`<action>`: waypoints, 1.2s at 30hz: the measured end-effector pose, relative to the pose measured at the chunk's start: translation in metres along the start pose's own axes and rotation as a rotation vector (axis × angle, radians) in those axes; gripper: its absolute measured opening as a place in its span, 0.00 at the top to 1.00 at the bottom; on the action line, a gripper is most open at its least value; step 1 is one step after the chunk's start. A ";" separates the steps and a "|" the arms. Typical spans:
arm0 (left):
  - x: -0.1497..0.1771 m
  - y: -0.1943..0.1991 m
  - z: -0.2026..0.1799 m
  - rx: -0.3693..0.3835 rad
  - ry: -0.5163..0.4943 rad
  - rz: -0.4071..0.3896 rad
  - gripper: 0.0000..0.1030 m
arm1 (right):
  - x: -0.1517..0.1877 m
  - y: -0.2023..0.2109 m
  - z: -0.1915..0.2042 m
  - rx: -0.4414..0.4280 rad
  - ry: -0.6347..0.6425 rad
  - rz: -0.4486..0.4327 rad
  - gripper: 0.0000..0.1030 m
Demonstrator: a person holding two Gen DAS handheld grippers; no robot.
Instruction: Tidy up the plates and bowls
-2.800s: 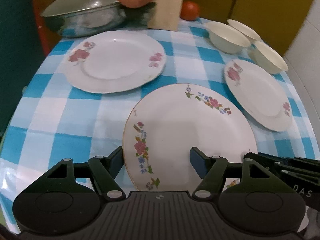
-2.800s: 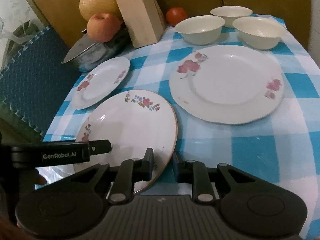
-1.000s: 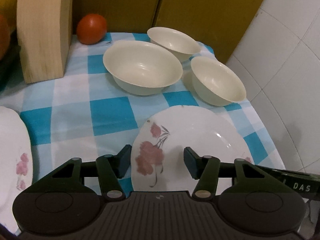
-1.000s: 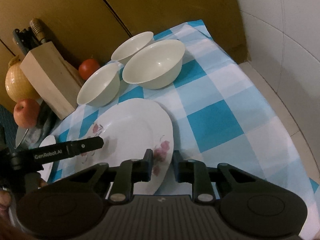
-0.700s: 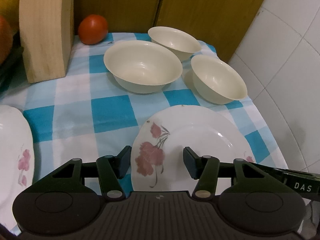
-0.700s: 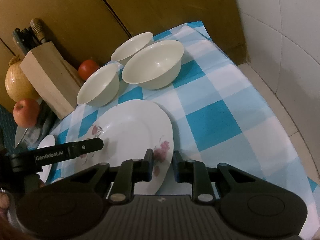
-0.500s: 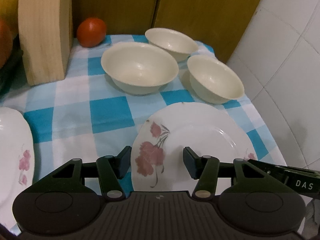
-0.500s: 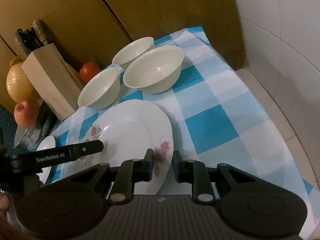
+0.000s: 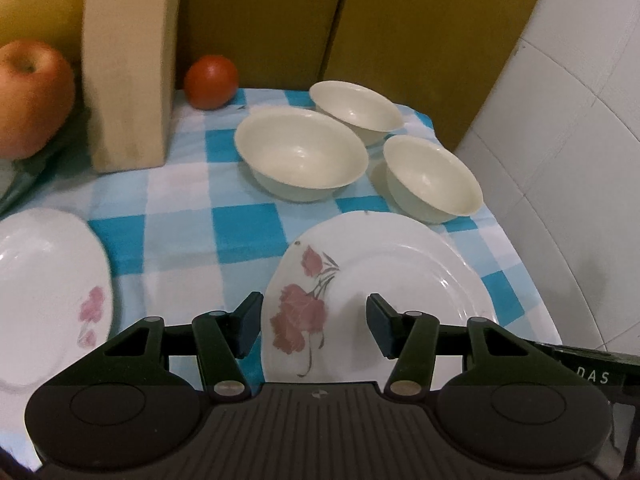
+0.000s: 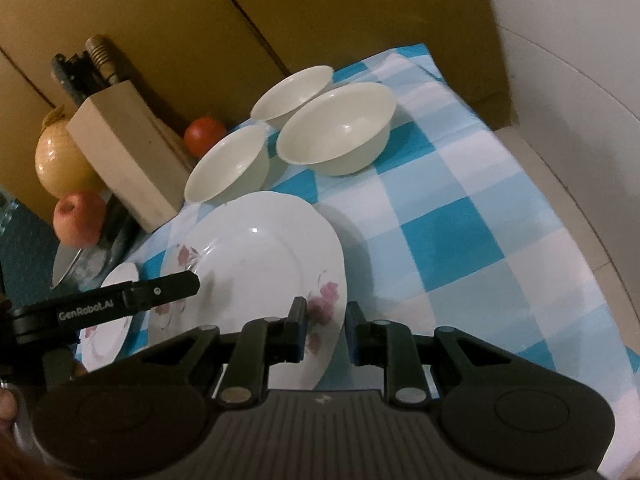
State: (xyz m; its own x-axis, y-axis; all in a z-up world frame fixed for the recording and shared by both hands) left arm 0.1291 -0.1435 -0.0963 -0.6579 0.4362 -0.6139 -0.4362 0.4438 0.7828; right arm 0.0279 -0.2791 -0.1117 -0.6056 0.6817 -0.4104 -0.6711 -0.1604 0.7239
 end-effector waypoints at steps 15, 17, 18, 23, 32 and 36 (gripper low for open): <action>0.028 0.027 0.019 -0.071 0.019 0.016 0.39 | 0.025 -0.003 0.023 -0.036 0.073 0.050 0.80; 0.031 0.030 0.021 -0.076 0.023 0.017 0.39 | 0.027 -0.003 0.025 -0.039 0.079 0.055 0.80; 0.032 0.031 0.022 -0.079 0.024 0.017 0.39 | 0.028 -0.003 0.026 -0.040 0.082 0.056 0.80; 0.040 0.039 0.025 -0.091 0.034 0.016 0.39 | 0.034 -0.003 0.032 -0.051 0.103 0.070 0.80; 0.059 0.050 0.038 -0.130 0.076 0.038 0.38 | 0.048 -0.007 0.046 -0.073 0.145 0.108 0.80; 0.071 0.059 0.040 -0.139 0.084 0.043 0.38 | 0.054 -0.006 0.053 -0.082 0.173 0.112 0.80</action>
Point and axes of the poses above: each gripper's, at about its wrist camera, not at the fingertips, and y roughly against the way its jaws point, z to its left, x to its underside, the point moved 9 cm from there along -y, roughly the way its jaws point, and after that the axes turned 10 degrees about -y, right-handed, at the moved point
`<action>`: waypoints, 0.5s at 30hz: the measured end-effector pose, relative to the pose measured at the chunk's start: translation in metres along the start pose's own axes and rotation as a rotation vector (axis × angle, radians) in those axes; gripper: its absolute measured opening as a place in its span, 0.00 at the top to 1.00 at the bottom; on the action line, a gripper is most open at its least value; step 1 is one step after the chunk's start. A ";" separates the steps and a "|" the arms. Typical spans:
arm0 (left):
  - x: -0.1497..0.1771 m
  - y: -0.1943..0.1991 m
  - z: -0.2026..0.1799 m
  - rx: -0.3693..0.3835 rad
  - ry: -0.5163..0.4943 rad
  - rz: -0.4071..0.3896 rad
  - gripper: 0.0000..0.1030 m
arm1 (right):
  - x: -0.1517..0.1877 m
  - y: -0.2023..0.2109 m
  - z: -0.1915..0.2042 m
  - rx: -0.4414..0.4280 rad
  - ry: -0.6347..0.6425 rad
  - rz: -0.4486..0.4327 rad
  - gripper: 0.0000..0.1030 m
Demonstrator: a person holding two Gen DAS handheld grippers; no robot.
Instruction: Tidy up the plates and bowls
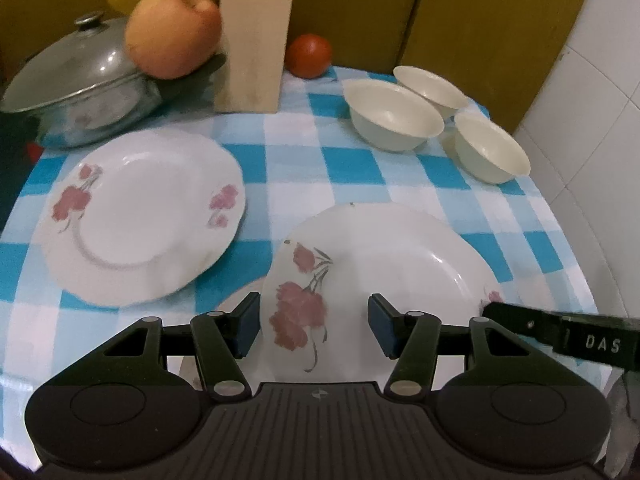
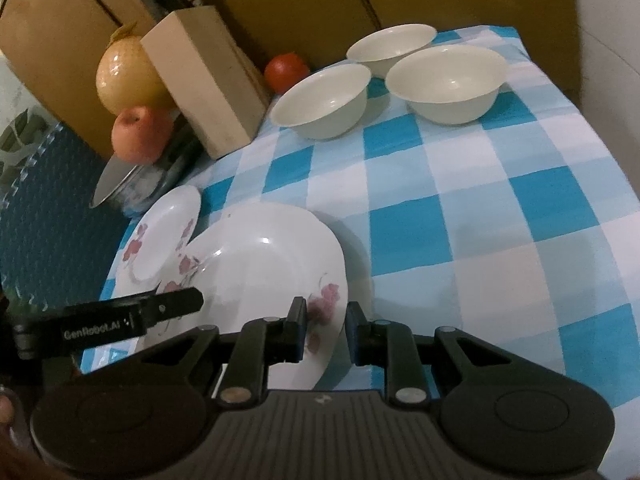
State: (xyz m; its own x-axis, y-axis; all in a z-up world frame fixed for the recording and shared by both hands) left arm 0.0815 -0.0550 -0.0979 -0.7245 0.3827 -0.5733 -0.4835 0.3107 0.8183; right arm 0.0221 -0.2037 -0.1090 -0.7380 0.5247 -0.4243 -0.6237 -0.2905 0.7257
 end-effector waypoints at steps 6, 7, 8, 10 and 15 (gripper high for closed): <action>0.020 0.007 0.009 -0.015 0.023 0.030 0.37 | 0.009 0.000 0.014 -0.019 0.051 0.009 0.79; 0.022 0.008 0.011 -0.014 0.032 0.034 0.37 | 0.011 0.000 0.015 -0.021 0.058 0.016 0.79; 0.024 0.010 0.013 -0.015 0.043 0.031 0.37 | 0.013 -0.001 0.017 -0.025 0.062 0.023 0.79; 0.027 0.014 0.016 -0.022 0.054 0.031 0.37 | 0.017 -0.003 0.020 -0.029 0.073 0.035 0.79; 0.033 0.022 0.022 -0.040 0.064 0.026 0.34 | 0.028 -0.006 0.026 -0.034 0.093 0.069 0.79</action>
Point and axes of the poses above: each gripper's, at about its wrist camera, not at the fingertips, and y roughly against the way its jaws point, z to its left, x to its underside, the point moved 9 cm from there along -y, roughly the way its jaws point, and after that the axes turned 10 degrees about -y, right-handed, at the moved point
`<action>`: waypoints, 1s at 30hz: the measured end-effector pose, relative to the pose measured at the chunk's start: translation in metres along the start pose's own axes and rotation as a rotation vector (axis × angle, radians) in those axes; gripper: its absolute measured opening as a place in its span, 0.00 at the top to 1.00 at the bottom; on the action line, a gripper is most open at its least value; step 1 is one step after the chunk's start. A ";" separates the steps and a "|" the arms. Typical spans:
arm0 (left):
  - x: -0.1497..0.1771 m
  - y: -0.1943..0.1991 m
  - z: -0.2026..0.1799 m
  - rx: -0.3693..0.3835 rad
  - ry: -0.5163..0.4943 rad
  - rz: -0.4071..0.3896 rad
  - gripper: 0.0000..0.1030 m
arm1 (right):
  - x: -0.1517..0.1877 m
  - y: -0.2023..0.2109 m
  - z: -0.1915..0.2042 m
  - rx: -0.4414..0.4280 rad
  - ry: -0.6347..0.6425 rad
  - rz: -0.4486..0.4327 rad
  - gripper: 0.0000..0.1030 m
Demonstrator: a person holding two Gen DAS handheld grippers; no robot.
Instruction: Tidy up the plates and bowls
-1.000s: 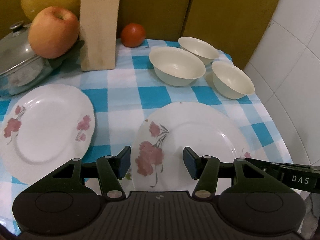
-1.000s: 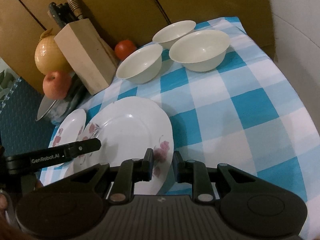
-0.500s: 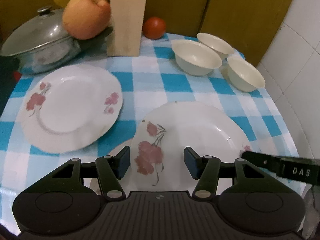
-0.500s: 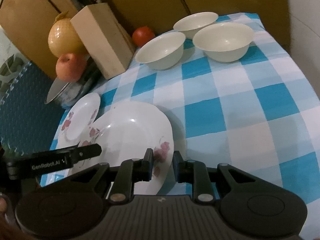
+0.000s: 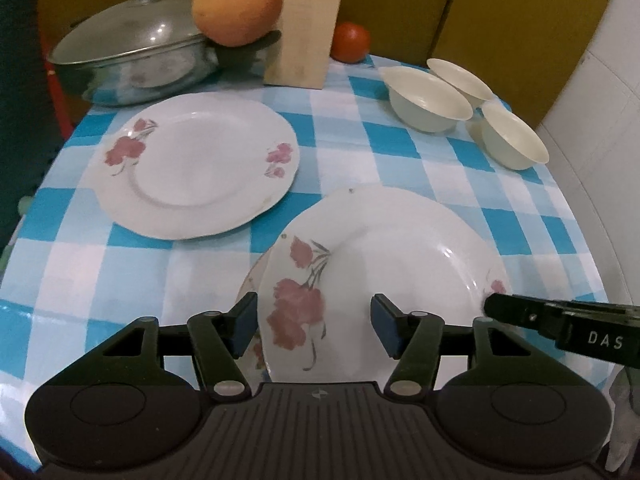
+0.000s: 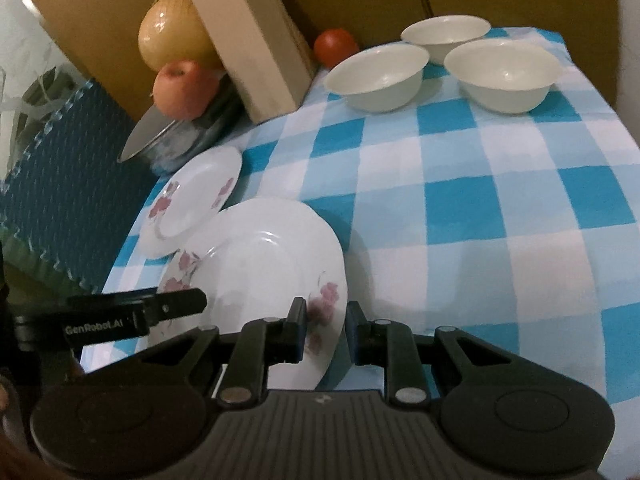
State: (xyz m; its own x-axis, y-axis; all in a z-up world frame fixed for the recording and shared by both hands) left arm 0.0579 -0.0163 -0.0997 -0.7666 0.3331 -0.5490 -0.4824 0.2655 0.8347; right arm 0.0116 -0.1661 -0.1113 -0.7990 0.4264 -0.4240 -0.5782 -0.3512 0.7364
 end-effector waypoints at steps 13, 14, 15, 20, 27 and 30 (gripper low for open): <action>0.014 0.008 0.010 -0.037 -0.004 0.005 0.32 | 0.013 -0.006 0.015 0.026 0.095 -0.001 0.74; 0.015 0.008 0.010 -0.037 -0.003 0.004 0.32 | 0.013 -0.006 0.016 0.031 0.103 -0.006 0.73; 0.015 0.009 0.010 -0.036 -0.001 0.003 0.32 | 0.014 -0.006 0.017 0.032 0.110 -0.006 0.73; 0.013 0.017 0.016 -0.043 0.024 -0.024 0.30 | 0.010 -0.004 0.015 0.024 0.100 -0.009 0.72; 0.004 0.028 0.043 -0.075 0.116 -0.060 0.29 | -0.011 0.002 0.019 0.027 0.086 -0.068 0.72; -0.004 0.028 0.058 -0.096 0.161 -0.064 0.27 | -0.027 0.000 0.030 -0.003 0.069 -0.086 0.72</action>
Point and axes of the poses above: each gripper's, at about its wrist camera, not at the fingertips, and y roughly against the way its jaws point, z to its left, x to its underside, the point moved 9 cm from there along -y, roughly the way its jaws point, and after that the axes turned 10 degrees about -y, right-handed, at the moved point
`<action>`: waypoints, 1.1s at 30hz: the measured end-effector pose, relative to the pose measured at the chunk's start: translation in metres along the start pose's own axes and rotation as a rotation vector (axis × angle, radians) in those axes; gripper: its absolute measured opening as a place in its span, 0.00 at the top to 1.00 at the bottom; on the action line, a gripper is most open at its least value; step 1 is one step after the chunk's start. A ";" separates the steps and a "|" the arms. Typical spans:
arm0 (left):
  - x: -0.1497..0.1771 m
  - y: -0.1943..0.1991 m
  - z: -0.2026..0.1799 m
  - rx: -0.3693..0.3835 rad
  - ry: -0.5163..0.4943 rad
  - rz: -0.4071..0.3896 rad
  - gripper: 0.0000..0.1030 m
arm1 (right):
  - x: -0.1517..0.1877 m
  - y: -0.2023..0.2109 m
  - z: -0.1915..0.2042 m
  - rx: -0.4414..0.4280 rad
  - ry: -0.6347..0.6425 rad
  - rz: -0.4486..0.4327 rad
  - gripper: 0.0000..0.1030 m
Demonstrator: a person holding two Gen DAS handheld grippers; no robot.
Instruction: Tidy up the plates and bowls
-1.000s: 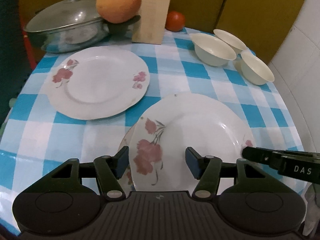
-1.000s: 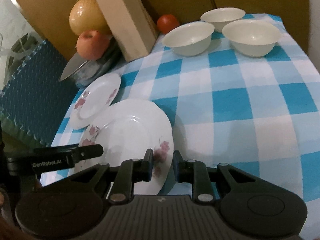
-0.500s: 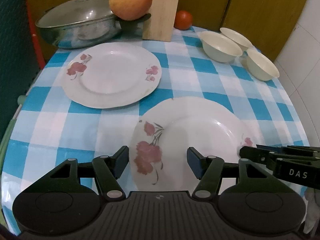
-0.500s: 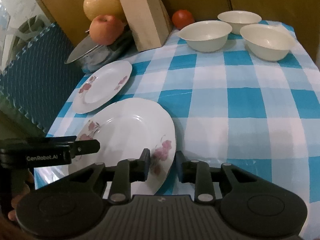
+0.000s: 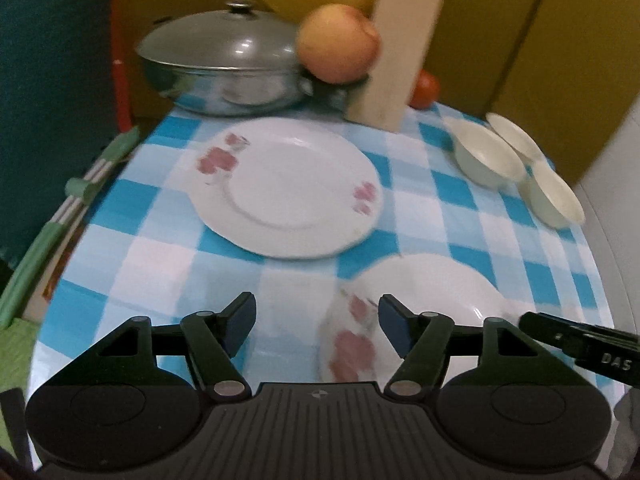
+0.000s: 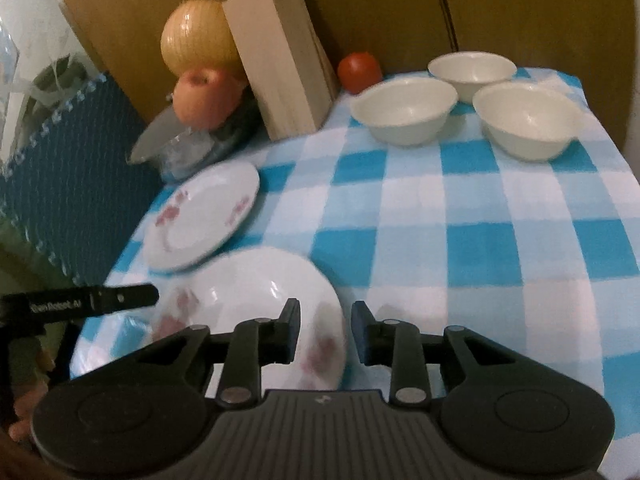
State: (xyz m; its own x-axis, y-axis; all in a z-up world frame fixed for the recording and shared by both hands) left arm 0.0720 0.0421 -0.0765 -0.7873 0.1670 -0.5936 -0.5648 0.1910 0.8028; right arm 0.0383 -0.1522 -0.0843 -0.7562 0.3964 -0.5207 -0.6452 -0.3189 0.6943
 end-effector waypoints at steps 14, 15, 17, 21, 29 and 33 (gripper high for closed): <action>-0.054 -0.044 0.073 -0.121 0.095 0.004 0.27 | -0.056 -0.087 0.056 -0.042 0.045 0.041 0.72; -0.056 -0.048 0.076 -0.103 0.109 0.000 0.28 | -0.059 -0.094 0.056 -0.050 0.029 0.050 0.72; -0.060 -0.053 0.080 -0.094 0.117 -0.006 0.27 | -0.062 -0.105 0.058 -0.064 0.007 0.065 0.72; -0.065 -0.065 0.094 -0.089 0.145 -0.012 0.27 | -0.064 -0.126 0.059 -0.050 0.010 0.081 0.72; -0.069 -0.086 0.098 -0.041 0.167 0.008 0.29 | -0.067 -0.148 0.062 -0.076 -0.021 0.115 0.72; -0.069 -0.089 0.101 -0.026 0.177 0.003 0.29 | -0.069 -0.155 0.064 -0.090 -0.021 0.113 0.71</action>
State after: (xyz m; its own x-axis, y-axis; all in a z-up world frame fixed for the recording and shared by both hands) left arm 0.2014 0.1110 -0.1122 -0.8192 -0.0060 -0.5735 -0.5664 0.1649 0.8074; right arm 0.1972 -0.0750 -0.1238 -0.8227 0.3712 -0.4305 -0.5640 -0.4379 0.7001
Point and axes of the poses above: each gripper's, at about its wrist camera, not at the fingertips, and y roughly against the way its jaws point, z to its left, x to its underside, the point moved 9 cm from there along -y, roughly the way its jaws point, and after that the axes turned 10 degrees about -y, right-handed, at the moved point
